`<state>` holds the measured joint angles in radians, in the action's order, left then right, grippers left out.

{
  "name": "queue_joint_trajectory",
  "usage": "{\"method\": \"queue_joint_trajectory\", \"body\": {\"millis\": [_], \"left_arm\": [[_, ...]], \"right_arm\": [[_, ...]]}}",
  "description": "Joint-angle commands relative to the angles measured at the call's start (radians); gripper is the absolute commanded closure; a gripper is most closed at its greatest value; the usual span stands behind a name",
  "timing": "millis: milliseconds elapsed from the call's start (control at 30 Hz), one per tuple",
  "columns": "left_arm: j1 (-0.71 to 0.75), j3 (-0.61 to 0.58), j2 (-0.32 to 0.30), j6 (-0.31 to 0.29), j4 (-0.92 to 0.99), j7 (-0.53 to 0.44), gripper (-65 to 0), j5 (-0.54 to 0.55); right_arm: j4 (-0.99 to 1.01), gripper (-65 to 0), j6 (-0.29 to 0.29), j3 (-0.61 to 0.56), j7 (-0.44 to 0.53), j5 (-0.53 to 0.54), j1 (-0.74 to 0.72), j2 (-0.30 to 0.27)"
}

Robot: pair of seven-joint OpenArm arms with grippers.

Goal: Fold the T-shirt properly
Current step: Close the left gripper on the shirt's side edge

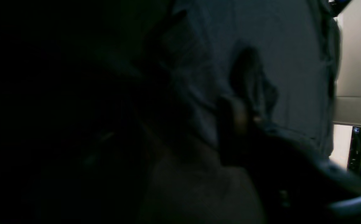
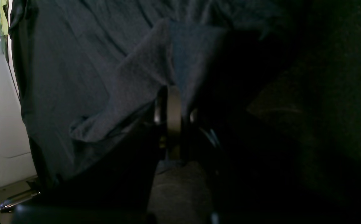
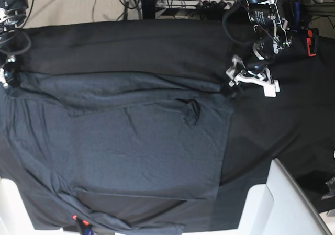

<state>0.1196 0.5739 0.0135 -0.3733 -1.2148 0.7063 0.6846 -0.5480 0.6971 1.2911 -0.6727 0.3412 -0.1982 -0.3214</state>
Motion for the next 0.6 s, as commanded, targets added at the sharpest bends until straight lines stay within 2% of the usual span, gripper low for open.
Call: {"method": "queue_joint_trajectory", "body": {"millis": [0, 67, 300, 400, 567], "left_arm": [[0.001, -0.001, -0.001, 0.009, -0.004, 0.025, -27.5, -0.01], [0.001, 0.001, -0.002, 0.009, -0.004, 0.025, -23.7, -0.01], [-0.013, 0.001, -0.002, 0.01, 0.007, 0.023, -23.9, -0.015], [-0.025, 0.001, -0.007, 0.05, 0.042, 0.023, -24.4, -0.012], [-0.025, 0.001, -0.007, 0.059, 0.053, 0.023, -39.3, -0.01]], "right_arm": [[-0.008, -0.2, 0.001, -0.003, 0.0, 0.0, -0.005, -0.022], [-0.008, -0.2, 0.001, -0.003, 0.0, 0.0, -0.005, -0.022], [-0.008, -0.2, 0.001, -0.003, 0.0, 0.0, -0.005, -0.022], [-0.008, -0.2, 0.001, -0.003, 0.0, 0.0, -0.005, -0.022], [-0.008, -0.2, 0.001, -0.003, 0.0, 0.0, -0.005, -0.023]]}}
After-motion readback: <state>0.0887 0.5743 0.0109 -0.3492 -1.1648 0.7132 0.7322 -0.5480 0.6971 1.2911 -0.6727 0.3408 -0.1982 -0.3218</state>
